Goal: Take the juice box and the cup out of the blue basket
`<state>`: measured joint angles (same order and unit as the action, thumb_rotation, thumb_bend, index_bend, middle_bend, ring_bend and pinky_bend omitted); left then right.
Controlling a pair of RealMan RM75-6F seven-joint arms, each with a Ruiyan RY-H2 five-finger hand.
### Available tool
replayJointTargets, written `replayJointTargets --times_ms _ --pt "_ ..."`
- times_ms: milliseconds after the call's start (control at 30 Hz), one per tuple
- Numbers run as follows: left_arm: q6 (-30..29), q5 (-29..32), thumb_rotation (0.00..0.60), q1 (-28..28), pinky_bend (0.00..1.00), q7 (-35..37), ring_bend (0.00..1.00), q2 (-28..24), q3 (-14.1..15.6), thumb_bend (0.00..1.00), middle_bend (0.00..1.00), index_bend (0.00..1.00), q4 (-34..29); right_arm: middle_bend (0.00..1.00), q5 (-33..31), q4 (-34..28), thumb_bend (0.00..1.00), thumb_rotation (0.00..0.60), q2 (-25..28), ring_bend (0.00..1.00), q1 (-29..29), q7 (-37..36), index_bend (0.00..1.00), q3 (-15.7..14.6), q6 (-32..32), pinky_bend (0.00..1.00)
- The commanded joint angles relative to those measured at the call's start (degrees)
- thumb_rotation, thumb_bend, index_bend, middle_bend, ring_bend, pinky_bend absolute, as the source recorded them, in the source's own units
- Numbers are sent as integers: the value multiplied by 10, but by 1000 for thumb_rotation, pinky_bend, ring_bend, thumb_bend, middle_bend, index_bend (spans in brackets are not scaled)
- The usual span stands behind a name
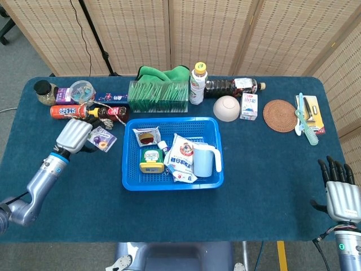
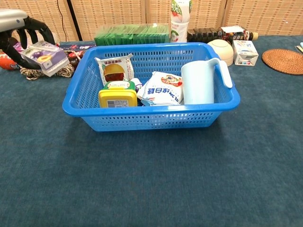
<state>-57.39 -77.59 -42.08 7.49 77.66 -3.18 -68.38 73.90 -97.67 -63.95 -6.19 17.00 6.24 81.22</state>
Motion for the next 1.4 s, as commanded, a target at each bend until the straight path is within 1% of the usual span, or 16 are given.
replayJointTargets --times_ms 33,100,167,233,300,367,400,533,667,733,833,900,1000,1067,1167,1400 --pt "18 -3 600 9 460 10 393 36 9 199 473 383 41 0 -3 1 0 600 -1 0 0 0 0 2 1 0" --pt "26 0 600 11 460 14 383 52 9 200 472 382 59 0 -4 1 0 600 -1 0 0 -1 0 3 1 0" --pt "29 3 600 12 450 9 335 63 7 201 446 351 73 0 -4 2 0 600 0 0 0 -2 0 3 1 0" --pt "48 12 600 13 400 -1 233 67 8 199 344 261 72 0 -4 2 0 600 0 0 0 -2 0 2 1 0" --pt "64 19 600 11 282 -5 78 62 7 190 138 94 62 0 -4 2 0 600 0 0 -1 -2 0 2 0 0" --pt "81 25 600 9 183 -8 8 51 6 168 24 11 44 0 -3 2 0 600 0 0 -1 -2 0 2 0 0" --pt "86 26 600 9 140 -9 0 46 6 156 1 0 36 0 -3 2 0 600 0 0 -1 -2 0 2 0 0" --pt "99 24 600 9 61 -8 0 18 6 126 0 0 -2 0 -2 0 0 600 0 0 0 -2 0 1 2 0" --pt "73 9 600 17 16 14 0 -19 -3 113 0 0 -51 0 0 -2 0 600 2 0 1 -4 0 1 4 0" --pt "45 -8 600 21 12 30 0 -38 -12 111 0 0 -77 0 1 -3 0 600 3 0 1 -5 0 1 4 0" --pt "21 -28 600 22 11 42 0 -56 -20 112 0 0 -100 0 1 -4 0 600 3 0 1 -6 0 1 5 0" --pt "-6 -58 600 14 11 38 0 -76 -32 111 0 0 -135 0 2 -4 0 600 4 0 1 -7 0 1 4 0" --pt "4 -71 600 -6 11 9 0 -90 -42 111 0 0 -174 0 3 -4 0 600 5 0 1 -8 0 0 4 0" --pt "22 -72 600 -24 11 -16 0 -86 -48 111 0 0 -189 0 3 -4 0 600 5 0 1 -8 0 0 3 0" --pt "57 -64 600 -57 11 -67 0 -64 -59 111 0 0 -201 0 1 -4 0 600 5 0 1 -8 0 1 3 0" --pt "130 -11 600 -139 11 -179 0 17 -94 106 0 0 -197 0 -10 0 0 600 5 0 -1 -12 0 6 -3 0"
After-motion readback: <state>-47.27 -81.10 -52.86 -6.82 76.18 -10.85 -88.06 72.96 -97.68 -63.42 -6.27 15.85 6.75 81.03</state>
